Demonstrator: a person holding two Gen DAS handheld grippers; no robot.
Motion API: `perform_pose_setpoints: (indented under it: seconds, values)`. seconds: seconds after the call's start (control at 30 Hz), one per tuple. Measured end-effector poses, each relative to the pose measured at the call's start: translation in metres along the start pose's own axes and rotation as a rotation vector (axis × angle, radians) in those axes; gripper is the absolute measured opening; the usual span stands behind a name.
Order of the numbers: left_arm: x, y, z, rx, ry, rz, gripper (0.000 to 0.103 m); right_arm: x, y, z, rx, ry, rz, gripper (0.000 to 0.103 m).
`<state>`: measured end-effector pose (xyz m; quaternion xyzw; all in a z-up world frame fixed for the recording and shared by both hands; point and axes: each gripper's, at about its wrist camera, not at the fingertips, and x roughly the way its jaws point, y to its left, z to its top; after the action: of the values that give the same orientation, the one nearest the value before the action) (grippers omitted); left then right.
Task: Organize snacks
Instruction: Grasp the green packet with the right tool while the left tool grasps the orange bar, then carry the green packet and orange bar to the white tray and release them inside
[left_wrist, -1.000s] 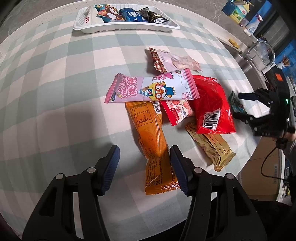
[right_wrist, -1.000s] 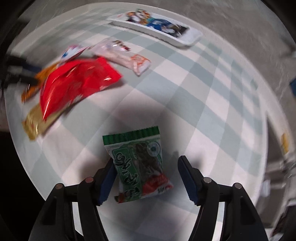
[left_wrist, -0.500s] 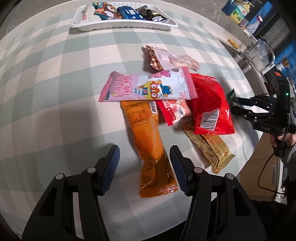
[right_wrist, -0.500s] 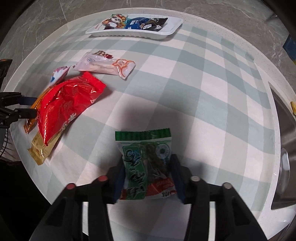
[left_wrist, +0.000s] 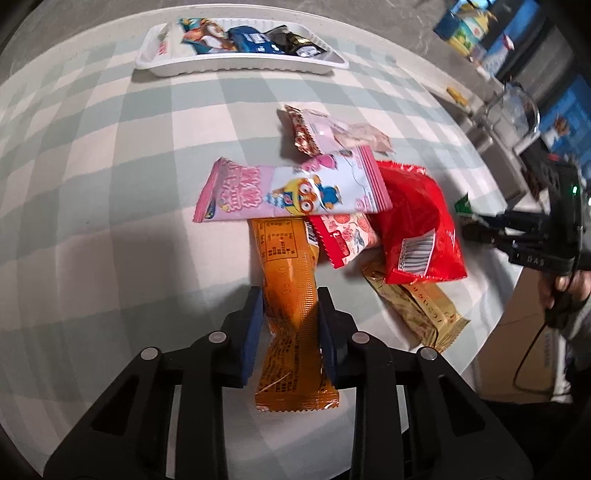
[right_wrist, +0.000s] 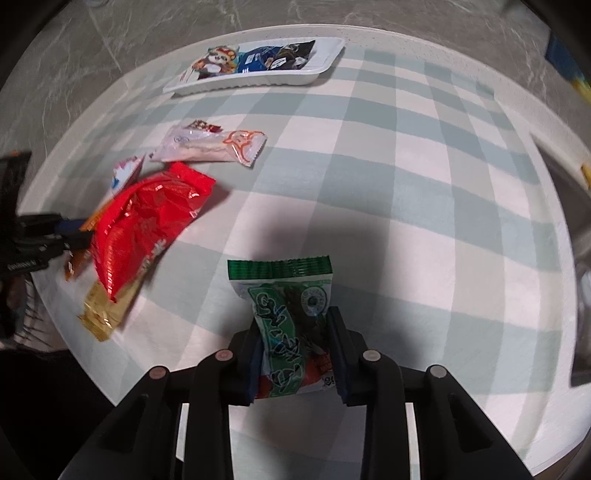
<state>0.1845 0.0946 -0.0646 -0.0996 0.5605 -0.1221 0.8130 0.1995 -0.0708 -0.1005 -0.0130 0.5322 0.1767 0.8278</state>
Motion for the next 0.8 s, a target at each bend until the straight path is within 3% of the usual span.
perform_pose_setpoints:
  seconds: [0.13, 0.5, 0.8]
  values:
    - [-0.002, 0.017, -0.002, -0.103, -0.001, -0.100, 0.024, -0.002, -0.012, -0.006, 0.105, -0.012, 0.099, 0.032]
    - [-0.011, 0.036, -0.011, -0.271, -0.020, -0.315, 0.024, 0.001, -0.039, -0.029, 0.421, -0.041, 0.425, 0.032]
    - [-0.022, 0.041, -0.013, -0.331, -0.035, -0.432, 0.024, 0.009, -0.042, -0.032, 0.590, -0.051, 0.647, 0.032]
